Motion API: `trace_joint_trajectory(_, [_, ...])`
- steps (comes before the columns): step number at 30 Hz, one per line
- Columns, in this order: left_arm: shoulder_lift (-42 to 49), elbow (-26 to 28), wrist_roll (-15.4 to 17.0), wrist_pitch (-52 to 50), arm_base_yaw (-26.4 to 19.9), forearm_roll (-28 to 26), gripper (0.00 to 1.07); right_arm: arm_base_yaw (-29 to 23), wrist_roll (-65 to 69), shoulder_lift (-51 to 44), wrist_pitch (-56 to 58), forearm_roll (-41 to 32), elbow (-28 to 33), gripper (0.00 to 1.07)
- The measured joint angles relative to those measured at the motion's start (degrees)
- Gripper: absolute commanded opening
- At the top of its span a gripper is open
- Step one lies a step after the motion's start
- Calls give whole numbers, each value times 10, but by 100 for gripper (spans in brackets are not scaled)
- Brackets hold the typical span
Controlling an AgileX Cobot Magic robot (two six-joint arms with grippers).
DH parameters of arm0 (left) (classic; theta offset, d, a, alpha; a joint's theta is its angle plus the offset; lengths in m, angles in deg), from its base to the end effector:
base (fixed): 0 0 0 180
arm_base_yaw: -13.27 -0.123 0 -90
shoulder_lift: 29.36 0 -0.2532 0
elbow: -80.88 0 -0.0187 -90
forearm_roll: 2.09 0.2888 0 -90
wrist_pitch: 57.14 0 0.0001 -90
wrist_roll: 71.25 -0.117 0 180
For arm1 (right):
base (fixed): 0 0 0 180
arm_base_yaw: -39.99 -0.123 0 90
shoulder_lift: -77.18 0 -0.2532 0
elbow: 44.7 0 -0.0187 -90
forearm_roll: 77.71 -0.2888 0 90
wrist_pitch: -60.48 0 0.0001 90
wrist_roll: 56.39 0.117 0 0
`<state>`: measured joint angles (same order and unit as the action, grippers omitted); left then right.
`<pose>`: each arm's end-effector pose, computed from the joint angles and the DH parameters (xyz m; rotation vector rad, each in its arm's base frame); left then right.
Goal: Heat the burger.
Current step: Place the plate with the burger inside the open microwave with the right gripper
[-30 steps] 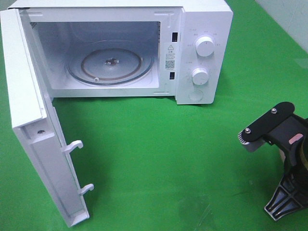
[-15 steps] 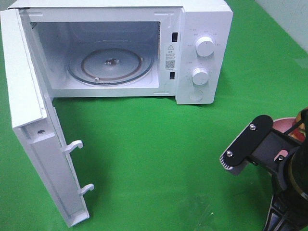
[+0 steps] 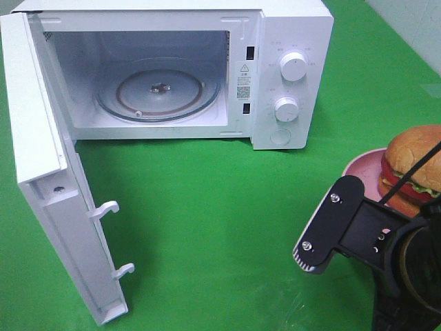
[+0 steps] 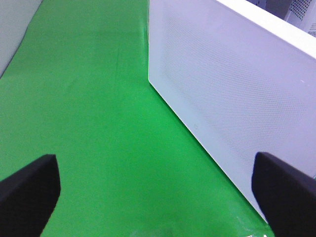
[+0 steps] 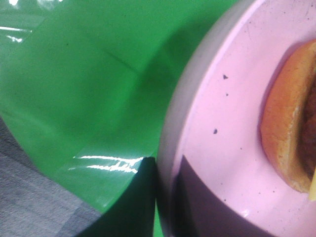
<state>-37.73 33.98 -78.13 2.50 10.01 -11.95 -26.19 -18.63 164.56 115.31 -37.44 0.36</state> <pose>0.0823 -0.0126 0.2916 0.0708 1.9939 -0.0907 0.1432 0.1713 0.0955 -1.2445 2.4242 -0.6013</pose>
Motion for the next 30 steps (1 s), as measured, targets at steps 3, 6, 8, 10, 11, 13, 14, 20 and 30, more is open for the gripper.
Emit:
trace_joint_trajectory(3, [0, 0, 0, 0, 0, 0, 98, -3, -5, 0, 0, 18, 0, 2])
trace_joint_trajectory(6, [0, 0, 0, 0, 0, 0, 98, -4, -7, 0, 0, 21, 0, 2])
trace_joint_trajectory(8, [0, 0, 0, 0, 0, 0, 98, -5, -19, 0, -2, 37, 0, 2])
trace_joint_trajectory(10, [0, 0, 0, 0, 0, 0, 98, -5, -21, 0, -9, 54, 0, 2])
trace_joint_trajectory(11, [0, 0, 0, 0, 0, 0, 98, -5, -21, 0, -9, 54, 0, 2])
trace_joint_trajectory(13, [0, 0, 0, 0, 0, 0, 98, -5, -28, 0, -18, 68, 0, 2])
trace_joint_trajectory(14, [0, 0, 0, 0, 0, 0, 98, -5, -37, 0, -33, 78, 0, 3])
trace_joint_trajectory(20, [0, 0, 0, 0, 0, 0, 98, -5, -71, 0, -78, 95, 1, 3])
trace_joint_trajectory(30, [0, 0, 0, 0, 0, 0, 98, -5, -124, 0, -145, 146, 1, 3])
